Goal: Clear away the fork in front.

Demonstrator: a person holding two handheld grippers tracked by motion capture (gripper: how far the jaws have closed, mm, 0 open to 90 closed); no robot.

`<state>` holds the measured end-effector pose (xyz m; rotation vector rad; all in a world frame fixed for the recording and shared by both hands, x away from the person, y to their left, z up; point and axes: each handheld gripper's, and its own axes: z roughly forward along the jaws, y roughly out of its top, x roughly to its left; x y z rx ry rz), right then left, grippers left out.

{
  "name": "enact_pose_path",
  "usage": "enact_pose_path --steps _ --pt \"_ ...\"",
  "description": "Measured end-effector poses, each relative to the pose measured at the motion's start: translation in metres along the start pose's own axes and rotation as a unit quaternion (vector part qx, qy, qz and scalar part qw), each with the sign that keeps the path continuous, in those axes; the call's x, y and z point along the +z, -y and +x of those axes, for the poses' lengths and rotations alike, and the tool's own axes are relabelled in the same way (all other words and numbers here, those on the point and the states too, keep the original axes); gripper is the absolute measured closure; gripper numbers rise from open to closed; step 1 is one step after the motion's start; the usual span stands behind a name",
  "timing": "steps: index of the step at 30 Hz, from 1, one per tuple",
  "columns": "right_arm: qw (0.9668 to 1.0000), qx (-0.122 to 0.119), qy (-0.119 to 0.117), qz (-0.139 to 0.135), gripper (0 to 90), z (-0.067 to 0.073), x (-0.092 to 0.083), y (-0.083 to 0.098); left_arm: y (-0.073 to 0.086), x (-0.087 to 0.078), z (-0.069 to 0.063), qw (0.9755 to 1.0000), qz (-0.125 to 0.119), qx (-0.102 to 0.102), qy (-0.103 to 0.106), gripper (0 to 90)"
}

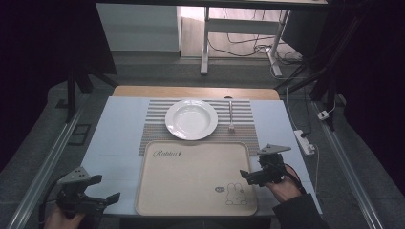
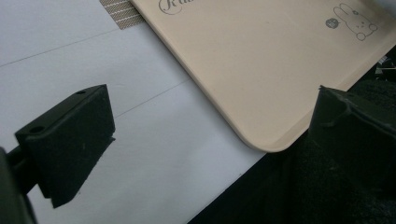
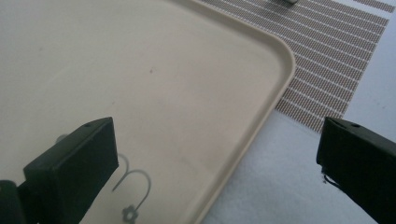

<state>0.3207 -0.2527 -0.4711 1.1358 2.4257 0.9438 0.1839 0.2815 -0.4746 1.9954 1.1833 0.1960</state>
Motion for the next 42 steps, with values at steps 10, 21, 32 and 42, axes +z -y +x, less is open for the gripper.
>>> enact_pose_path --steps 10,21,32,42 --pt "0.9994 -0.014 0.013 0.027 0.0 -0.015 0.026 -0.021 0.0 0.0 0.001 1.0 -0.001 0.0 0.001 0.5" --pt "0.9978 -0.033 0.04 0.042 0.0 -0.027 0.047 -0.047 0.0 0.0 0.001 1.0 -0.001 -0.001 0.002 0.5" --pt "0.9919 -0.08 0.083 0.052 0.0 -0.038 0.069 -0.076 0.0 0.0 0.001 1.0 0.0 -0.002 0.004 0.5" --pt "0.9804 -0.139 0.119 0.073 1.6 -0.042 0.1 -0.096 0.0 0.001 0.001 1.0 0.002 -0.001 0.003 0.5"
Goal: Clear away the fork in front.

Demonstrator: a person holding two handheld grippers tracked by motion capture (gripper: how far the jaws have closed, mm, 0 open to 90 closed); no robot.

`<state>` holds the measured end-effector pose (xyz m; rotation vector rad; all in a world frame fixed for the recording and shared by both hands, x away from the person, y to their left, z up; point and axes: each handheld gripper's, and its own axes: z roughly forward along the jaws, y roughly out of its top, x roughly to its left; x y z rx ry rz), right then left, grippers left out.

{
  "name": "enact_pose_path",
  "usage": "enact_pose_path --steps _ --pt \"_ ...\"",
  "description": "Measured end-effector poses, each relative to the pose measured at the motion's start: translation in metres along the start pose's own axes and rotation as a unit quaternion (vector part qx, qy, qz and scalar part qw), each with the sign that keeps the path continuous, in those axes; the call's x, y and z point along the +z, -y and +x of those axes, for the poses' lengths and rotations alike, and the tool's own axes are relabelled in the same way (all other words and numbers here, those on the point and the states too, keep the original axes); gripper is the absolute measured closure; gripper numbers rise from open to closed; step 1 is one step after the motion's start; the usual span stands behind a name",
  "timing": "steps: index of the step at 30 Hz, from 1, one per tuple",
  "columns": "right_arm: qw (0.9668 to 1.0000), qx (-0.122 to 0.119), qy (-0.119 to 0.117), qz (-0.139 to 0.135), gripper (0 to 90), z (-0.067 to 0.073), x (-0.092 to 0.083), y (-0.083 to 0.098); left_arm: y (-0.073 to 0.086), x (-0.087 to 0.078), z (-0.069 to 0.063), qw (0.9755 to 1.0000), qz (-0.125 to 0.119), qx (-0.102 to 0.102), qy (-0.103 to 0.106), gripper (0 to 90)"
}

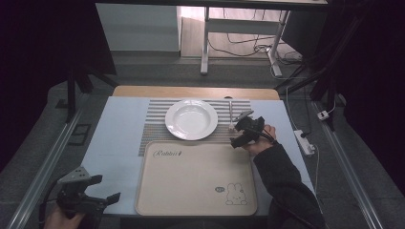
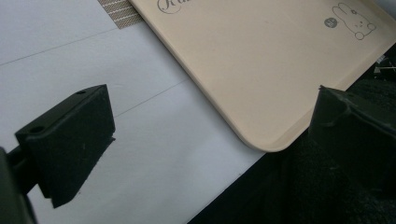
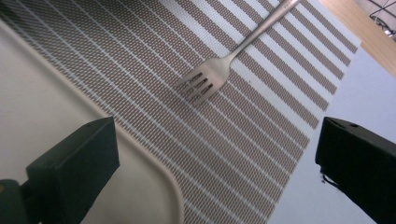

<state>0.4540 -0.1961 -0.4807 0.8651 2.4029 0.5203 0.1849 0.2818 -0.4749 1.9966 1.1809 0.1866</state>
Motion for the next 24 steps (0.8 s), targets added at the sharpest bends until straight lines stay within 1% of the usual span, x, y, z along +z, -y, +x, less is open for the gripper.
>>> enact_pose_path --steps 1,2,3,6,7,8,9,10,11,13,14,15,16,17,18,19,20,22,24 --pt "1.0 -0.007 0.003 0.002 2.7 0.0 0.003 -0.002 0.0 0.0 0.0 1.0 0.0 0.0 0.0 0.5" --pt "0.9997 -0.023 0.012 0.006 4.1 0.001 0.009 -0.005 0.0 0.0 0.0 1.0 0.0 0.0 0.0 0.5" --pt "0.9997 -0.023 0.012 0.006 4.1 0.001 0.009 -0.005 0.0 0.0 0.0 1.0 0.0 0.001 0.0 0.5" --pt "0.9989 -0.041 0.019 0.014 6.4 0.004 0.017 -0.01 0.0 0.0 0.0 1.0 0.001 0.002 -0.001 0.5" --pt "0.9984 -0.05 0.022 0.013 7.7 0.004 0.019 -0.011 0.0 0.0 0.0 1.0 0.001 0.002 -0.001 0.5" --pt "0.9973 -0.067 0.026 0.017 10.3 0.005 0.024 -0.013 0.0 0.0 0.0 1.0 0.002 0.003 -0.001 0.5" --pt "0.9973 -0.067 0.026 0.017 10.3 0.005 0.024 -0.013 0.0 0.0 0.0 1.0 0.002 0.003 -0.001 0.5" --pt "0.9967 -0.074 0.027 0.019 12.2 0.006 0.025 -0.014 0.0 0.0 0.0 1.0 0.002 0.003 -0.001 0.5" --pt "0.996 -0.082 0.031 0.02 14.5 0.007 0.027 -0.014 0.0 0.0 0.0 1.0 0.002 0.002 -0.001 0.5" --pt "0.9938 -0.098 0.041 0.032 17.9 0.008 0.031 -0.015 0.0 0.0 0.0 1.0 0.002 0.002 -0.001 0.5" --pt "0.993 -0.105 0.046 0.029 22.9 0.009 0.033 -0.016 0.0 0.0 0.0 1.0 0.002 0.002 -0.001 0.5" --pt "0.9927 -0.107 0.048 0.029 25.3 0.009 0.034 -0.017 0.0 0.0 0.0 1.0 0.002 0.002 0.0 0.5" --pt "0.9916 -0.117 0.046 0.03 27.8 0.009 0.035 -0.017 0.0 0.001 0.0 1.0 0.003 0.002 0.0 0.5" --pt "0.9901 -0.128 0.05 0.029 30.4 0.009 0.037 -0.018 0.0 0.001 0.0 1.0 0.003 0.002 0.0 0.5" --pt "0.9901 -0.128 0.05 0.029 30.4 0.009 0.037 -0.018 0.0 0.001 0.0 1.0 0.003 0.002 0.0 0.5" --pt "0.9893 -0.131 0.057 0.031 33.1 0.011 0.038 -0.018 0.0 0.001 0.0 1.0 0.003 0.002 0.0 0.5" --pt "0.9886 -0.138 0.052 0.03 35.7 0.01 0.039 -0.019 0.0 0.001 0.0 1.0 0.003 0.002 0.0 0.6" --pt "0.9872 -0.145 0.06 0.029 41.3 0.012 0.04 -0.02 0.0 0.001 0.0 1.0 0.003 0.001 0.0 0.6" --pt "0.9861 -0.152 0.061 0.028 44.7 0.012 0.042 -0.02 0.0 0.001 0.0 1.0 0.003 0.002 0.0 0.6"
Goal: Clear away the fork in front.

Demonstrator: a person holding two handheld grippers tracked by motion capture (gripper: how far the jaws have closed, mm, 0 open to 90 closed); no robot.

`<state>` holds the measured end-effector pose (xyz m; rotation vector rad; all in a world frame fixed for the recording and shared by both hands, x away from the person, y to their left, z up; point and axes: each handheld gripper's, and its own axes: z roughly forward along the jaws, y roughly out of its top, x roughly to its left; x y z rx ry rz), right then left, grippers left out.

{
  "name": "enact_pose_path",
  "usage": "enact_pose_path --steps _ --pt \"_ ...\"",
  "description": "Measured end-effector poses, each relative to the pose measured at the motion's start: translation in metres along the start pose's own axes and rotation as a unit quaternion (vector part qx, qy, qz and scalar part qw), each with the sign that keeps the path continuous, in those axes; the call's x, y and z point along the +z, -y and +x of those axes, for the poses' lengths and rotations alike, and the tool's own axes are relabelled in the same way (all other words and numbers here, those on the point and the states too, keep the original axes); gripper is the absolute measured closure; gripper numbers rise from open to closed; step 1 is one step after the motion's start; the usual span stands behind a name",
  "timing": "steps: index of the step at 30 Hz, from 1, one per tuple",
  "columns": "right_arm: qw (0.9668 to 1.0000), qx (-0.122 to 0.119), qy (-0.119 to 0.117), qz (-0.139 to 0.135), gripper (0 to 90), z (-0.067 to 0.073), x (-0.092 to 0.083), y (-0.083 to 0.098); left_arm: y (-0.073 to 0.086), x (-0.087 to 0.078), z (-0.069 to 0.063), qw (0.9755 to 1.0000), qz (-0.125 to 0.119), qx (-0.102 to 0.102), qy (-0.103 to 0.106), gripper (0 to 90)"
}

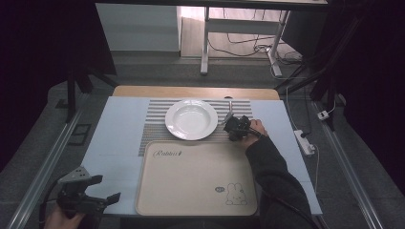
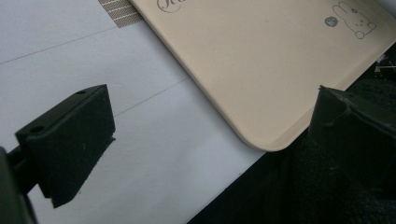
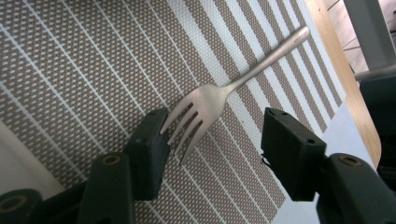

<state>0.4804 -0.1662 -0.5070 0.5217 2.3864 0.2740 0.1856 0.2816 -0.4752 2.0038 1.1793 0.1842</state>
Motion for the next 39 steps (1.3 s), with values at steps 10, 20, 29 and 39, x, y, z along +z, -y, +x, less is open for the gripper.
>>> enact_pose_path --steps 10,20,29,39 --pt "0.9994 -0.035 -0.006 0.005 76.0 0.009 0.004 -0.006 0.0 0.0 0.0 1.0 0.001 0.001 0.001 0.7" --pt "0.995 -0.086 0.051 0.004 90.0 0.013 -0.001 -0.005 0.0 0.0 0.0 1.0 0.001 0.001 0.001 0.9" --pt "0.9985 -0.032 0.032 -0.03 90.0 0.004 -0.016 -0.004 0.0 0.0 0.0 1.0 0.001 0.0 0.001 0.9" --pt "0.9941 0.05 -0.009 -0.095 90.0 -0.008 -0.046 0.005 0.0 -0.001 -0.001 1.0 -0.005 0.007 0.004 0.0"
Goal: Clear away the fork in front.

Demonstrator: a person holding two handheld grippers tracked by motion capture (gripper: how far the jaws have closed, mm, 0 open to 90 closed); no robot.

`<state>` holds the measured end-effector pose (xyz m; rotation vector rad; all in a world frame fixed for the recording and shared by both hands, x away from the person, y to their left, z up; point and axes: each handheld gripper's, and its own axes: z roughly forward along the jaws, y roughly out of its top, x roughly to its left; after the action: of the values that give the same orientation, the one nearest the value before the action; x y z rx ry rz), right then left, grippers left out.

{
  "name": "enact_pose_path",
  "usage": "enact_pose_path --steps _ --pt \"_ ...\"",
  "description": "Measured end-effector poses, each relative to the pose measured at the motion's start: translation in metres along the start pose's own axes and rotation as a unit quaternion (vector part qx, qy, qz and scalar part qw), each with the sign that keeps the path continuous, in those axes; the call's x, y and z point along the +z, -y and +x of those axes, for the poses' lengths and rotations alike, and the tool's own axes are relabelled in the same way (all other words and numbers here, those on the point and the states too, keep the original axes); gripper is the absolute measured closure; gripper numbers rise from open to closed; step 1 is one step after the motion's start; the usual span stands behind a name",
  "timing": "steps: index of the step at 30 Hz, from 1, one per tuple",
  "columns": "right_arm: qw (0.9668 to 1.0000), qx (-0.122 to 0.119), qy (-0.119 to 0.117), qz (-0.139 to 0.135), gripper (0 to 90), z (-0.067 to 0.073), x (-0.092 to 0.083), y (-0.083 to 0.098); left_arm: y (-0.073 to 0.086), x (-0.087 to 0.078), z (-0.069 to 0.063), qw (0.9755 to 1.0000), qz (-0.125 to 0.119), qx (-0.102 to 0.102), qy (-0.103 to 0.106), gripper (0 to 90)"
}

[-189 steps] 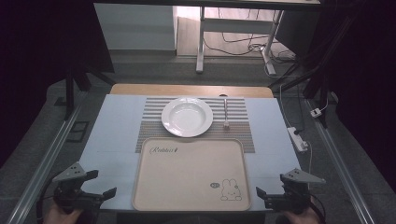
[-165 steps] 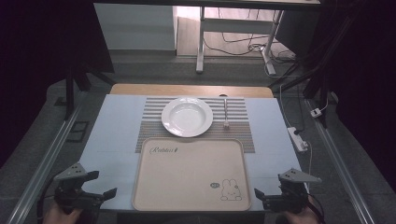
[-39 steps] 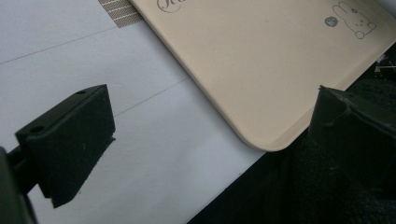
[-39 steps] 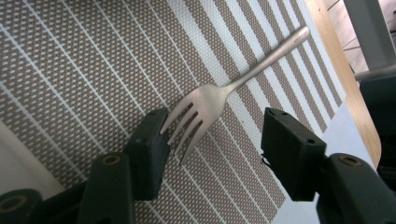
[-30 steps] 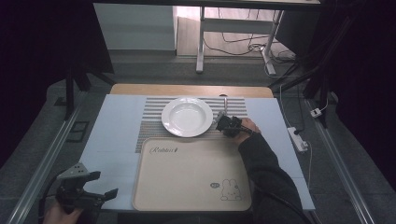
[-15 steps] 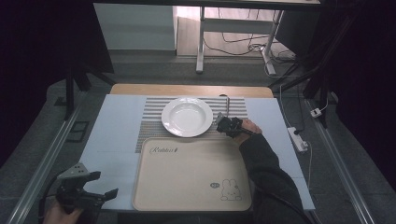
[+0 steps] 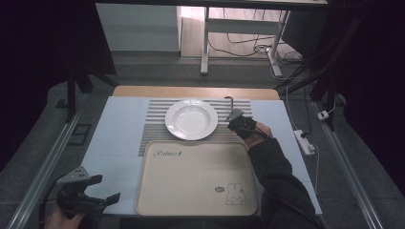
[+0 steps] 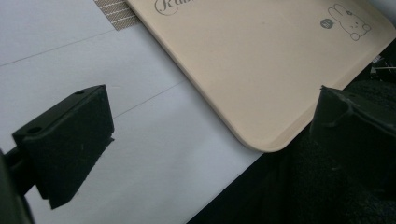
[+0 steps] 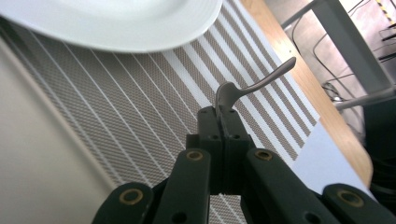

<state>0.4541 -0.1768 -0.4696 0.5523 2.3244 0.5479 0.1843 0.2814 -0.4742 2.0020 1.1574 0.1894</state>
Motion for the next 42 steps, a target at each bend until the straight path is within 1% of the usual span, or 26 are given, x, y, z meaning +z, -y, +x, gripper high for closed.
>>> enact_pose_path --steps 1,3,5,6,8,9,10,12,15,17,18,19,20,21,22,23,25,28,30,33,34,36,38,39,41,42 --pt "0.9999 0.009 -0.004 -0.007 90.0 -0.001 -0.004 0.001 0.0 0.0 0.0 1.0 0.0 0.002 0.0 0.0" --pt "0.9997 0.016 -0.01 -0.014 90.0 -0.001 -0.01 0.004 0.0 0.0 -0.001 1.0 -0.001 0.005 0.0 0.0" --pt "0.9991 0.031 -0.017 -0.024 90.0 -0.002 -0.017 0.008 0.0 -0.001 -0.001 1.0 -0.008 0.004 0.003 0.0" --pt "0.9986 0.039 -0.024 -0.028 90.0 -0.003 -0.021 0.01 0.0 -0.001 -0.001 0.9999 -0.01 0.005 0.004 0.0" --pt "0.9976 0.05 -0.028 -0.037 90.0 -0.004 -0.027 0.013 0.0 -0.002 -0.001 0.9999 -0.013 0.005 0.007 0.0" --pt "0.9957 0.068 -0.041 -0.048 90.0 -0.006 -0.034 0.016 0.0 -0.002 -0.001 0.9999 -0.015 0.005 0.007 0.0" --pt "0.9957 0.068 -0.041 -0.048 90.0 -0.006 -0.034 0.016 0.0 -0.002 -0.001 0.9998 -0.016 0.004 0.007 0.0" --pt "0.9925 0.089 -0.055 -0.062 90.0 -0.007 -0.042 0.02 -0.001 -0.003 -0.001 0.9998 -0.017 0.004 0.012 0.0" --pt "0.9893 0.103 -0.07 -0.076 90.0 -0.006 -0.052 0.024 -0.002 -0.003 -0.002 0.9998 -0.016 0.005 0.014 0.0" --pt "0.9867 0.112 -0.083 -0.084 90.0 -0.006 -0.059 0.028 -0.002 -0.002 -0.001 0.9996 -0.016 0.011 0.019 0.0" --pt "0.985 0.117 -0.09 -0.089 90.0 -0.006 -0.062 0.03 -0.003 -0.002 -0.001 0.9995 -0.016 0.012 0.024 0.0" --pt "0.9826 0.126 -0.097 -0.096 90.0 -0.005 -0.067 0.032 -0.003 -0.002 -0.001 0.9994 -0.016 0.013 0.027 0.0" --pt "0.9813 0.128 -0.103 -0.101 90.0 -0.005 -0.07 0.034 -0.004 -0.001 -0.001 0.9993 -0.016 0.014 0.03 0.0" --pt "0.9796 0.133 -0.108 -0.106 90.0 -0.004 -0.074 0.036 -0.004 -0.001 0.0 0.9991 -0.021 0.02 0.032 0.0" --pt "0.9764 0.141 -0.115 -0.117 90.0 -0.001 -0.081 0.039 -0.004 0.0 0.0 0.9989 -0.024 0.025 0.033 0.0" --pt "0.9764 0.141 -0.115 -0.117 90.0 -0.001 -0.081 0.039 -0.005 0.001 0.0 0.9988 -0.02 0.026 0.037 0.0" --pt "0.9739 0.145 -0.124 -0.122 90.0 0.001 -0.089 0.042 -0.007 0.003 0.001 0.9984 -0.019 0.031 0.044 0.0" --pt "0.9716 0.148 -0.133 -0.127 90.0 0.005 -0.098 0.047 -0.012 0.007 -0.001 0.9978 -0.017 0.043 0.049 0.0" --pt "0.9682 0.153 -0.143 -0.137 90.0 0.008 -0.104 0.05 -0.016 0.011 -0.003 0.9966 -0.018 0.057 0.056 0.0" --pt "0.9665 0.152 -0.151 -0.141 90.0 0.012 -0.113 0.054 -0.02 0.018 -0.005 0.9945 -0.012 0.071 0.077 0.0" --pt "0.9652 0.153 -0.155 -0.145 90.0 0.014 -0.117 0.056 -0.022 0.02 -0.006 0.9936 -0.011 0.077 0.082 0.0" --pt "0.9608 0.157 -0.168 -0.155 90.0 0.017 -0.123 0.059 -0.026 0.024 -0.008 0.9922 -0.009 0.087 0.089 0.0" --pt "0.9572 0.16 -0.178 -0.162 90.0 0.02 -0.128 0.063 -0.032 0.029 -0.009 0.9906 -0.004 0.099 0.094 0.0" --pt "0.9555 0.162 -0.184 -0.164 90.0 0.022 -0.131 0.064 -0.034 0.031 -0.009 0.9901 -0.004 0.104 0.095 0.0" --pt "0.9541 0.158 -0.192 -0.166 90.0 0.025 -0.134 0.066 -0.041 0.036 -0.01 0.9882 -0.001 0.114 0.102 0.0" --pt "0.9519 0.158 -0.199 -0.171 90.0 0.028 -0.136 0.068 -0.043 0.038 -0.01 0.9877 0.001 0.118 0.102 0.0"
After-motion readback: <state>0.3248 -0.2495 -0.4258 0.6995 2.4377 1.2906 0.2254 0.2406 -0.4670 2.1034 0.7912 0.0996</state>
